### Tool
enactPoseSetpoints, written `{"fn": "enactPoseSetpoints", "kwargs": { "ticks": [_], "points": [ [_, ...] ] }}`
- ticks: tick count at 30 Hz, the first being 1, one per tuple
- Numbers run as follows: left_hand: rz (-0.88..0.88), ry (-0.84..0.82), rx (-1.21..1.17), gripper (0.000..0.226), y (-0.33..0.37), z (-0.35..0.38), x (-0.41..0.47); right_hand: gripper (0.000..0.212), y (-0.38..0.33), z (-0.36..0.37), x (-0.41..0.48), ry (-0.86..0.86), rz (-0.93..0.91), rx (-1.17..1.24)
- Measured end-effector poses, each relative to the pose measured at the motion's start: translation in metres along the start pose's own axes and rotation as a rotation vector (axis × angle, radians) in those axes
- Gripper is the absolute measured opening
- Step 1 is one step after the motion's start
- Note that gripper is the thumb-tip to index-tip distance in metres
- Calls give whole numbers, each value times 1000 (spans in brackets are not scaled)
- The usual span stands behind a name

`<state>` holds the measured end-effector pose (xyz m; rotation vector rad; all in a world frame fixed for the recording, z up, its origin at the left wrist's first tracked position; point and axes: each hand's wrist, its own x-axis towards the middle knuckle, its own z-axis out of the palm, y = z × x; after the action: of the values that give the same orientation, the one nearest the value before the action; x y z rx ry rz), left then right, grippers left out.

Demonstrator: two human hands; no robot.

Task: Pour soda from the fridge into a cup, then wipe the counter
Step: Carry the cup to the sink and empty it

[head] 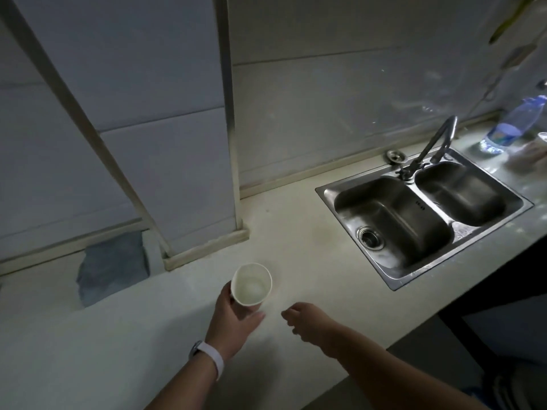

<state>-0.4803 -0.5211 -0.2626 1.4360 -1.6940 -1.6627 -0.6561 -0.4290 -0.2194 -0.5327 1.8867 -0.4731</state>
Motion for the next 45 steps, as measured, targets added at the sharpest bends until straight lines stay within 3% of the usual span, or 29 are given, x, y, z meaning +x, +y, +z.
{"fn": "enactPoseSetpoints", "kwargs": {
  "ticks": [4, 8, 13, 20, 30, 45],
  "points": [
    [95, 43, 39, 84, 6, 7, 14, 21, -8, 1, 16, -56, 108, 211],
    [130, 75, 62, 76, 7, 8, 19, 34, -12, 0, 27, -69, 172, 360],
    [170, 33, 59, 73, 21, 12, 16, 33, -13, -4, 32, -79, 216, 524],
    [281, -77, 78, 71, 52, 40, 8, 41, 1, -28, 22, -69, 184, 752],
    [385, -310, 79, 68, 96, 117, -13, 28, 57, -79, -7, -20, 81, 1086],
    [444, -395, 188, 64, 141, 268, -61, 29, 166, -197, -42, -31, -21, 1274]
  ]
}}
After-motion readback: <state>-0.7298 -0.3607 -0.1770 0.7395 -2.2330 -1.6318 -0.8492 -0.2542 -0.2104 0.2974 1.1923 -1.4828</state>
